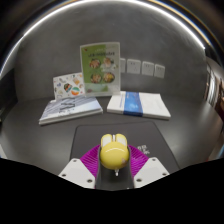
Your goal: Arrange mouse
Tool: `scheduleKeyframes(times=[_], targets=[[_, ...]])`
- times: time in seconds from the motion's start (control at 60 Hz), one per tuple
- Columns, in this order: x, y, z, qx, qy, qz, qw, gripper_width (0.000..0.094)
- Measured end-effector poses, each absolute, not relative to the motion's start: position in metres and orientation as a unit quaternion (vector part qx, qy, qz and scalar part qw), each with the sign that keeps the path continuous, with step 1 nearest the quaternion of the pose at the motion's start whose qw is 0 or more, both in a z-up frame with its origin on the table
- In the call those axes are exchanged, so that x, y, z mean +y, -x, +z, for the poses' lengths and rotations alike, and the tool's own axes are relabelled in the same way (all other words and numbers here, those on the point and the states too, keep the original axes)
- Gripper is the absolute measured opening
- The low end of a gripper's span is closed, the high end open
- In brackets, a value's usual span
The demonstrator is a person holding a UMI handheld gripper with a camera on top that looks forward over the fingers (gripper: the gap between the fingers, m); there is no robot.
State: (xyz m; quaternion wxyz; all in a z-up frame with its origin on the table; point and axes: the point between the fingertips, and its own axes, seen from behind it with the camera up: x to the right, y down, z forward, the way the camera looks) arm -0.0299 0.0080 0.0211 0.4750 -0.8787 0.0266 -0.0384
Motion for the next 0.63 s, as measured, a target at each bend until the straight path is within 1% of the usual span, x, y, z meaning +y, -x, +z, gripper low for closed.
scheduleKeyframes(times=[0.083,0.1,0.133,0.15,0.167,0.233,0.25,0.267,0.283,0.367,0.383,0.433,0.533,0.633], targets=[[0.006,0.027,-0.005,0.019,0.891,-0.027,0.453,0.0381],[0.005,0.026,-0.009,0.019,0.892,-0.027,0.450,0.0398],[0.009,0.026,-0.009,0.020,0.886,-0.024,0.462,0.0430],[0.010,0.026,-0.008,0.020,0.885,-0.022,0.464,0.0512],[0.011,0.025,-0.009,0.021,0.885,-0.021,0.464,0.0480],[0.013,0.026,-0.009,0.026,0.886,-0.005,0.463,0.0537],[0.012,0.026,-0.009,0.029,0.886,0.001,0.462,0.0599],[0.010,0.026,-0.008,0.033,0.886,0.008,0.462,0.0636],[0.009,0.027,-0.006,0.035,0.885,0.014,0.463,0.0641],[-0.005,0.026,0.003,0.038,0.883,0.031,0.466,0.0895],[-0.010,0.026,0.005,0.037,0.883,0.034,0.467,0.0860],[-0.026,0.025,0.012,0.037,0.880,0.042,0.471,0.0843],[-0.063,0.017,0.025,0.051,0.873,0.061,0.481,0.0841],[-0.103,0.003,0.030,0.068,0.870,0.058,0.485,0.0842]])
